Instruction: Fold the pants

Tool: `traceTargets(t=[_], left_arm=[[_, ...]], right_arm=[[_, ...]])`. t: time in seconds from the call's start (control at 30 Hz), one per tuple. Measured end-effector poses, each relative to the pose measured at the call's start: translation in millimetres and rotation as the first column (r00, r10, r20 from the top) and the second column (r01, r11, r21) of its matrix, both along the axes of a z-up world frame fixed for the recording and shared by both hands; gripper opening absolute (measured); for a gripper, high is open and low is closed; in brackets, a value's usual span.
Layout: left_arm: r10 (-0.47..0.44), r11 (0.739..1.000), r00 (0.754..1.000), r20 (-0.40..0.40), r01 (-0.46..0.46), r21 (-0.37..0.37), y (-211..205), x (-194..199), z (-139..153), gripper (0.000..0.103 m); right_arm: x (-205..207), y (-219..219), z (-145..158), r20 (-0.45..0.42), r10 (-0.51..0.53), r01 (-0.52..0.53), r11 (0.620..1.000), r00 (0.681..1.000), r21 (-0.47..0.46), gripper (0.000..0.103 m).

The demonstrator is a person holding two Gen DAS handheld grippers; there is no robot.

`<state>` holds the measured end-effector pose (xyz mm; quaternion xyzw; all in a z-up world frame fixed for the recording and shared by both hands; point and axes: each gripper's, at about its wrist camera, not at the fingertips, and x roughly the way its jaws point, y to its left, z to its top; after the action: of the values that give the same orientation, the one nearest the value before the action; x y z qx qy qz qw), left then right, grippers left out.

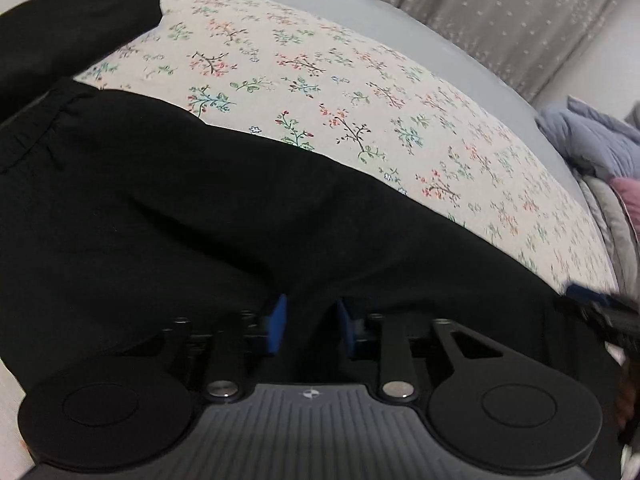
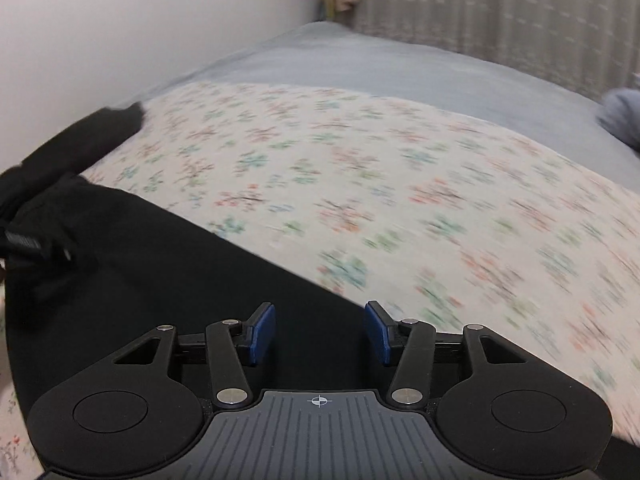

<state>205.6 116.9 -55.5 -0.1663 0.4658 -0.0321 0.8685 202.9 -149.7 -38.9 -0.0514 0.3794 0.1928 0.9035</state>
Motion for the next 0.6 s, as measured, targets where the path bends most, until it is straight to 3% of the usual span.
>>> traceTargets(t=[0.03,0.1,0.27,0.33,0.43,0.53,0.6], left_arm=[[-0.009,1.000,1.000,0.005,0.008,0.022,1.8,-3.0,-1.7,0.010],[-0.019,0.999,1.000,0.016,0.018,0.034,5.2,-6.0,-5.5,0.004],[-0.045,0.997,0.999,0.025,0.043,0.071,1.5,-14.0,-2.5,0.002],[-0.053,0.995,0.998,0.028,0.050,0.087,-0.3,-13.7,-2.8,0.002],[-0.056,0.995,0.998,0.025,0.053,0.087,0.0,-14.2,-2.4,0.002],[-0.063,0.992,0.998,0.025,0.059,0.111,-1.4,-15.5,-1.3,0.002],[-0.064,0.990,0.998,0.027,0.060,0.128,-4.8,-16.3,-0.3,0.002]], right_arm=[[8.6,3.2,-3.3,-0.004,0.013,-0.013,1.000,1.000,0.013,0.050],[25.2,11.2,-12.0,-0.030,0.035,-0.033,0.999,0.999,0.038,0.053],[31.8,36.9,-27.5,-0.071,0.169,-0.168,0.986,0.983,0.025,0.055],[22.6,48.8,-22.7,-0.074,0.248,-0.246,0.969,0.966,0.031,0.046],[5.7,67.2,-17.6,-0.077,0.319,-0.323,0.945,0.945,-0.045,0.027],[-25.3,74.8,-13.0,-0.073,0.409,-0.415,0.903,0.910,-0.111,0.024],[-47.5,81.5,-10.3,-0.035,0.435,-0.431,0.874,0.900,-0.225,0.026]])
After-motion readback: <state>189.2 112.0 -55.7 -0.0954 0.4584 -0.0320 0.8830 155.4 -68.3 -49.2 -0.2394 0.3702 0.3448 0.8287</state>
